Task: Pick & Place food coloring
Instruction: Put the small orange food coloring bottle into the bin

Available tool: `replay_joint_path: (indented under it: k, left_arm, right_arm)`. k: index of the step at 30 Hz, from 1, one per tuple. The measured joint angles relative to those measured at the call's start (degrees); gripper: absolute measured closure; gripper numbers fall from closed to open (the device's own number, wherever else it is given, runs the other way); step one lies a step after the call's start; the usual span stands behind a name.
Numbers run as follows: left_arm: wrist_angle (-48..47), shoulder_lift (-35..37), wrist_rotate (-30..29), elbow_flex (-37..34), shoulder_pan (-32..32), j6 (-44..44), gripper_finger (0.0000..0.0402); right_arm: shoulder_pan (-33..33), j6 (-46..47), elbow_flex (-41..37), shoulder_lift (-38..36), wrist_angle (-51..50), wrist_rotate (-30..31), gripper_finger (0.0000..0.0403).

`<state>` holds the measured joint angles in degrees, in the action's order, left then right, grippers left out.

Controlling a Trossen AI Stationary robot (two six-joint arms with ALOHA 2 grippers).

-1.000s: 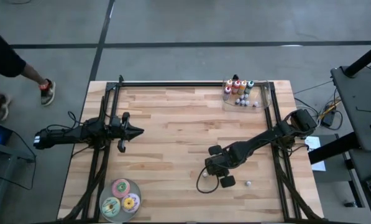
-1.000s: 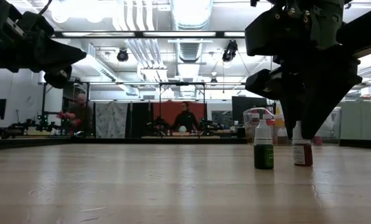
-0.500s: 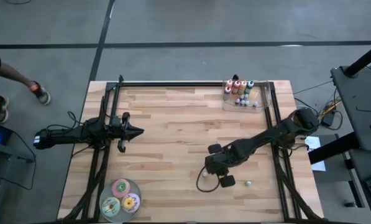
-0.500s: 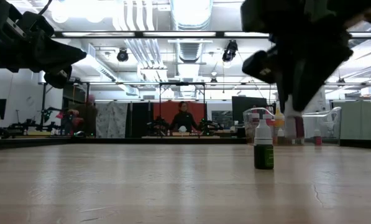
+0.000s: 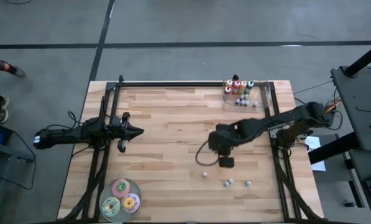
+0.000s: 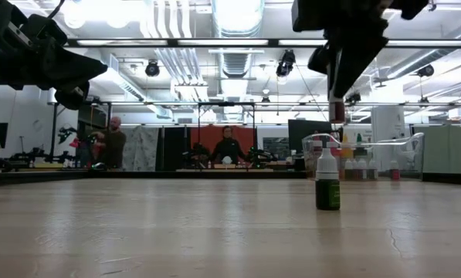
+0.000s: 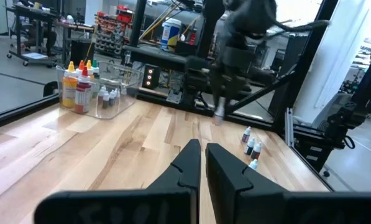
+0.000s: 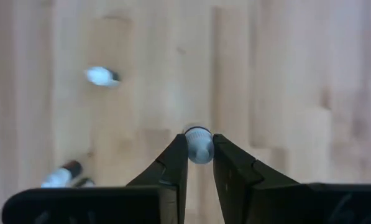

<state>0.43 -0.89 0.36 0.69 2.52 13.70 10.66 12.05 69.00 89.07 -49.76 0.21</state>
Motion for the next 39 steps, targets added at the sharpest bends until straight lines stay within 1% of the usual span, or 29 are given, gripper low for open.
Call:
replay_joint_path:
  k: [4, 10, 20, 24, 34, 39]
  left_arm:
    - [0.0, 0.0, 0.0, 0.0, 0.0, 0.0, 0.0402]
    - [0.0, 0.0, 0.0, 0.0, 0.0, 0.0, 0.0402]
    - [0.0, 0.0, 0.0, 0.0, 0.0, 0.0, 0.0402]
    - [0.0, 0.0, 0.0, 0.0, 0.0, 0.0, 0.0402]
    - [0.0, 0.0, 0.0, 0.0, 0.0, 0.0, 0.0402]
    - [0.0, 0.0, 0.0, 0.0, 0.0, 0.0, 0.0402]
  right_arm:
    - [-4.9, 0.0, -0.1, -2.5, -3.9, 0.2, 0.0353]
    - [-13.7, -1.4, -0.4, -5.8, -7.2, 2.9, 0.0353]
    - [-30.2, -7.9, -0.4, -8.8, -7.5, 3.0, 0.0353]
    - [-35.8, -9.5, -0.4, -9.5, -7.6, 3.0, 0.0353]
    - [-44.7, -9.2, -0.5, -9.4, -8.6, 3.0, 0.0353]
    - [-47.3, -6.2, -0.7, -8.1, -8.6, 3.0, 0.0353]
